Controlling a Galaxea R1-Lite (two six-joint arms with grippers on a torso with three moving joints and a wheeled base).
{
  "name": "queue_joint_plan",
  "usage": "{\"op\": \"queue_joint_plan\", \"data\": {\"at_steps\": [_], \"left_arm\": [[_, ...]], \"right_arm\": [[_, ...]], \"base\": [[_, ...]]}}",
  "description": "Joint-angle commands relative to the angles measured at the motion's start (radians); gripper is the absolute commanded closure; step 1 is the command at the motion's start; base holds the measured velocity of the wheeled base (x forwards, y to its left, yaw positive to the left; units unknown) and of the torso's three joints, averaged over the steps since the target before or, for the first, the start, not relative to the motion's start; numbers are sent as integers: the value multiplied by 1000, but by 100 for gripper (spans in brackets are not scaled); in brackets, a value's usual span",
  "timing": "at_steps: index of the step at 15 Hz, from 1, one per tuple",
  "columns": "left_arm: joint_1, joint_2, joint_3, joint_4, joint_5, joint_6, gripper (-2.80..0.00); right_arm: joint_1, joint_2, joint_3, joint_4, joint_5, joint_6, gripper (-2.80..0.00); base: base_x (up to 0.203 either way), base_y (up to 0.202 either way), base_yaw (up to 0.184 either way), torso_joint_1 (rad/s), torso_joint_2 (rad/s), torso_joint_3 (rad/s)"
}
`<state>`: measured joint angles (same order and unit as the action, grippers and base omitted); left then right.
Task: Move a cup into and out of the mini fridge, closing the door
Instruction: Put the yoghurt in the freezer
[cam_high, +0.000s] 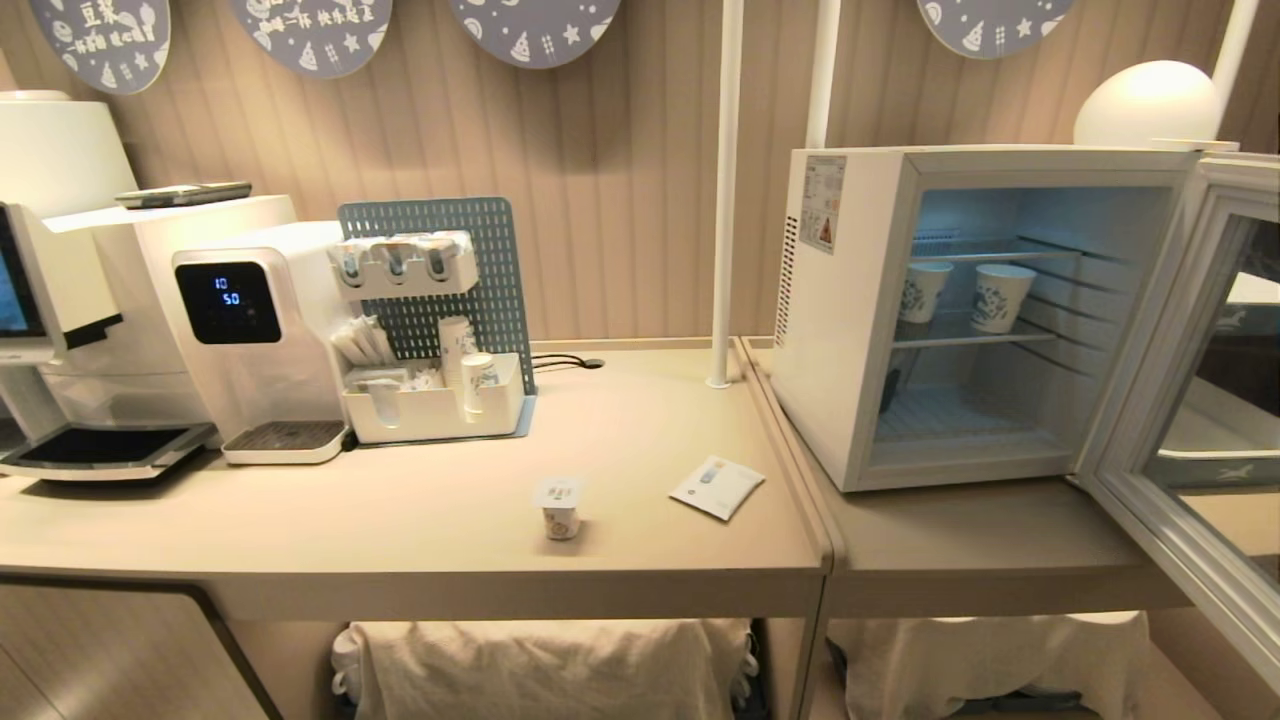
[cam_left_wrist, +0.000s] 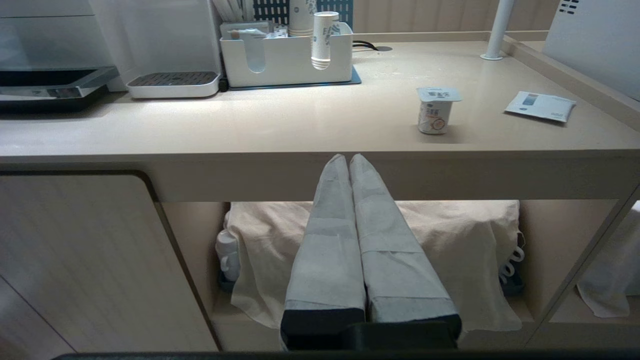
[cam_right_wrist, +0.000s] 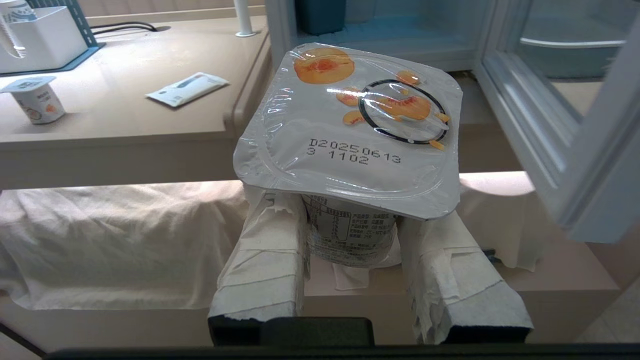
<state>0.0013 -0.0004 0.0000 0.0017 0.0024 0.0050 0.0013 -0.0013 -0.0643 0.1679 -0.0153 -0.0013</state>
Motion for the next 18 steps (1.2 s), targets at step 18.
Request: {"op": "queue_joint_plan", "data": {"at_steps": [18], "left_arm": [[0, 0, 3, -2, 2, -4, 0]], "right_arm": [[0, 1, 0, 1, 0, 0, 0]], "base": [[58, -22, 0, 3, 1, 0]]}}
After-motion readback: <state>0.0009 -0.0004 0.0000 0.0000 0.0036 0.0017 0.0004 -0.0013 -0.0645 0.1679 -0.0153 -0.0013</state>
